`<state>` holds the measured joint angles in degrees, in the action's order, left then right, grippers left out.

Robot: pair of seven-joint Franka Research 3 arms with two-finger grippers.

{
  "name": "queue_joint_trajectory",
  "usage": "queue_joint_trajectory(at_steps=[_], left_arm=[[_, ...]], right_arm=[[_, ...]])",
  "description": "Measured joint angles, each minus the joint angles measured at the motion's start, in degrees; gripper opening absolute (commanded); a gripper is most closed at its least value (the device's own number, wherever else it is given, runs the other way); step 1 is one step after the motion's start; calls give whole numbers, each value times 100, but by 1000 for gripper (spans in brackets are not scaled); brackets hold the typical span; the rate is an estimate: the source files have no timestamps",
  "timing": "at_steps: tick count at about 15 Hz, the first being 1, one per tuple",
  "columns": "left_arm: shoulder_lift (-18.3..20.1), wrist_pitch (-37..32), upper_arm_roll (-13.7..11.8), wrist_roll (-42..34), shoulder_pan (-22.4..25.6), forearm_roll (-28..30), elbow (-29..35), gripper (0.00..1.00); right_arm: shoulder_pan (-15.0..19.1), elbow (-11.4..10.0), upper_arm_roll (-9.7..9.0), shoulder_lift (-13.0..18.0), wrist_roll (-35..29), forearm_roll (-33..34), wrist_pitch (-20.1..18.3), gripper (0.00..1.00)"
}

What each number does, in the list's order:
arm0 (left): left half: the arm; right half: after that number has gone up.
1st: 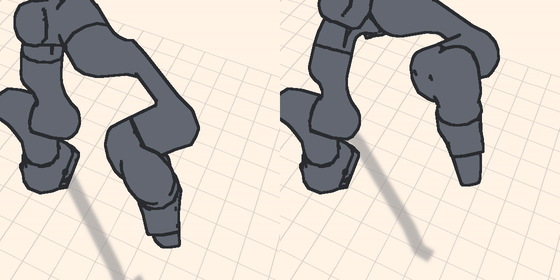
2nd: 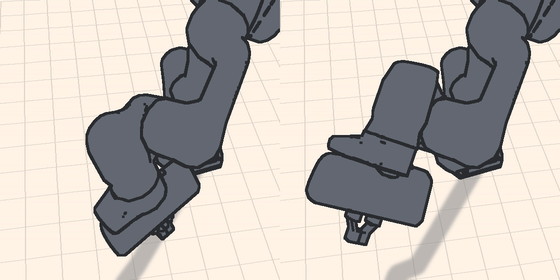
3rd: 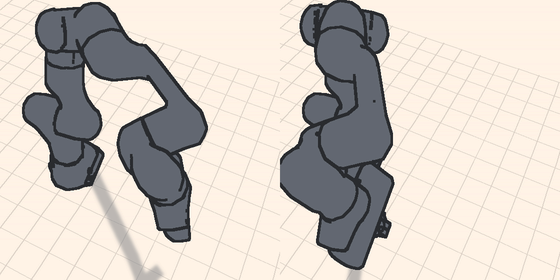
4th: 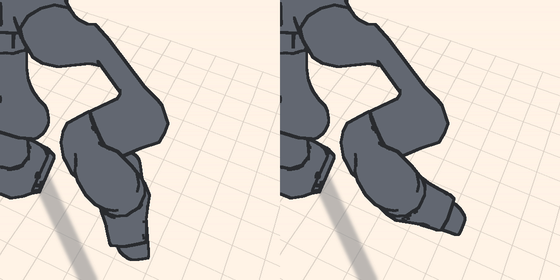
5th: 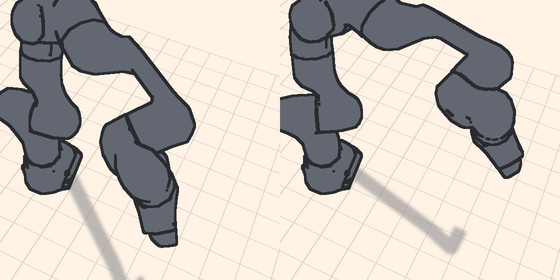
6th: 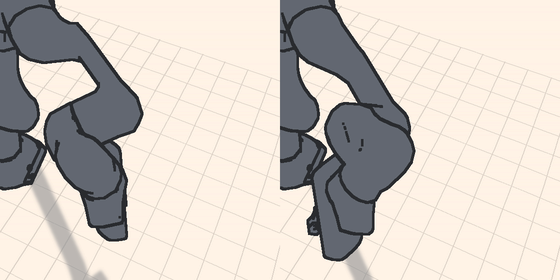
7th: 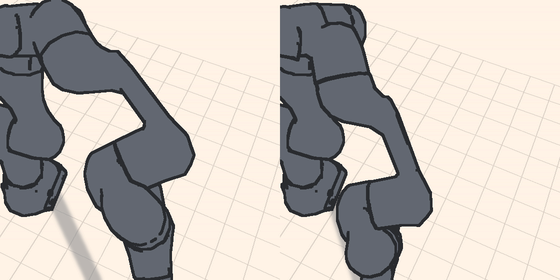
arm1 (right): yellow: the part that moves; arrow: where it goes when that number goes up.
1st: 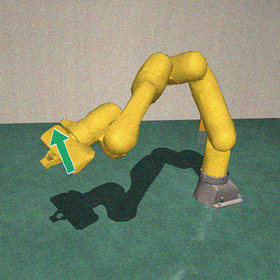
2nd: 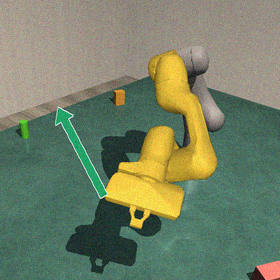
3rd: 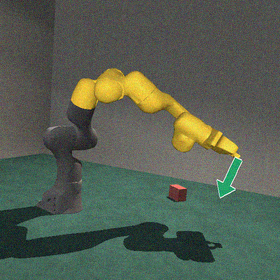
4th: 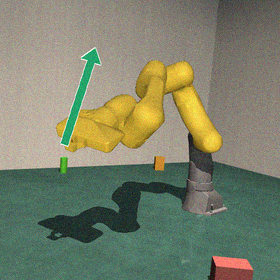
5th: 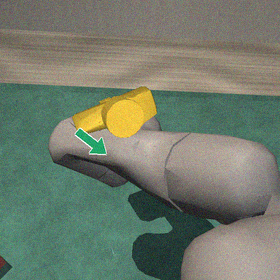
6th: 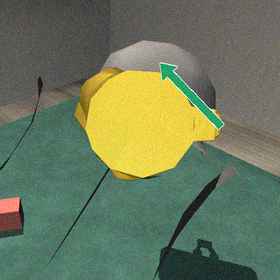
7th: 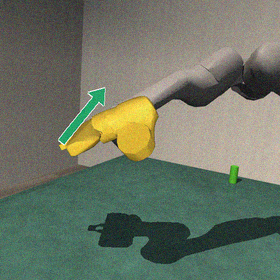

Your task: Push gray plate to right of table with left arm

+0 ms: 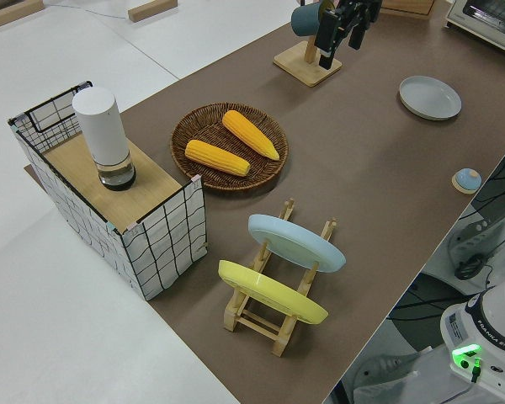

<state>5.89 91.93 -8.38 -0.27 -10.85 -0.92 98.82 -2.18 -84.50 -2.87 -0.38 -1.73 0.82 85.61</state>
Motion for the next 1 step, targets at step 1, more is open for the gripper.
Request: queue_joint_trajectory(at_steps=[1], left_arm=[[-1, -7, -5, -11, 0, -1, -7, 993]], right_arm=[[0, 0, 0, 0, 0, 0, 0, 983]])
